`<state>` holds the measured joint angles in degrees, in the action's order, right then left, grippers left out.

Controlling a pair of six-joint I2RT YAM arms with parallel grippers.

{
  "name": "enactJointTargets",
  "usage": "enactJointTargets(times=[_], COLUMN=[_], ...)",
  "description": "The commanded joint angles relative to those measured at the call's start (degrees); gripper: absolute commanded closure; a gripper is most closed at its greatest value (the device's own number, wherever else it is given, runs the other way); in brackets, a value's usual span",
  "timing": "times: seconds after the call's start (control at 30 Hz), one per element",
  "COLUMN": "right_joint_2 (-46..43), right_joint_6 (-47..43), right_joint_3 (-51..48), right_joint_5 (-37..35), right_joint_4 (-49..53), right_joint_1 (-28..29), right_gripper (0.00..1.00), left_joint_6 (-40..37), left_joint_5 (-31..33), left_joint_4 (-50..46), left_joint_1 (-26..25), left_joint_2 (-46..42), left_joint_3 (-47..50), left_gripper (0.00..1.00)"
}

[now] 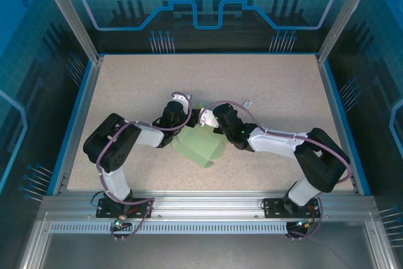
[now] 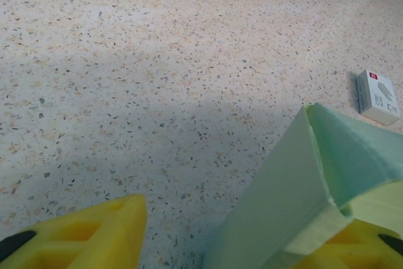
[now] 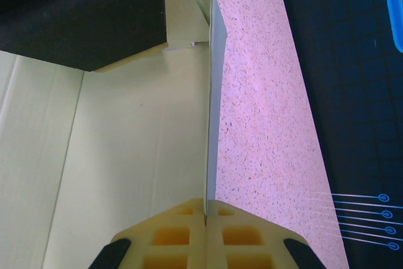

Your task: Fold the paper box

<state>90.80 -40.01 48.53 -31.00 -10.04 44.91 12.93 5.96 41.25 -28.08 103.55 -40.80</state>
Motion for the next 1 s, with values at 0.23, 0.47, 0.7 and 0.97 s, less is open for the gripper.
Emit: enactJointTargets(times=[0.23, 0.47, 0.7, 0.97], right_joint_2=[-0.5, -0.4, -0.3, -0.5], right_joint_6=[0.7, 0.8, 1.0, 1.4], right_joint_3=[-0.9, -1.0, -0.9, -0.7], right_joint_5=[2.2, 2.2, 3.8, 5.2], right_joint_4=[4.2, 4.5, 5.3, 6.1], right_joint_1=[0.8, 0.8, 1.2, 1.7], right_gripper=[1.0, 1.0, 1.0, 1.0], left_joint_6=[-1.2, -1.2, -0.6, 3.0], left_joint_5=[0.2, -0.5, 2.3, 9.7], left_joint_4=[0.4, 1.1, -0.7, -4.0], left_joint_1=[1.1, 1.1, 1.1, 1.1], left_joint_2=[-1.4, -1.8, -1.9, -2.5], left_joint_3=[-1.4, -1.1, -1.7, -2.1], left_gripper=[0.42, 0.37, 0.46, 0.65])
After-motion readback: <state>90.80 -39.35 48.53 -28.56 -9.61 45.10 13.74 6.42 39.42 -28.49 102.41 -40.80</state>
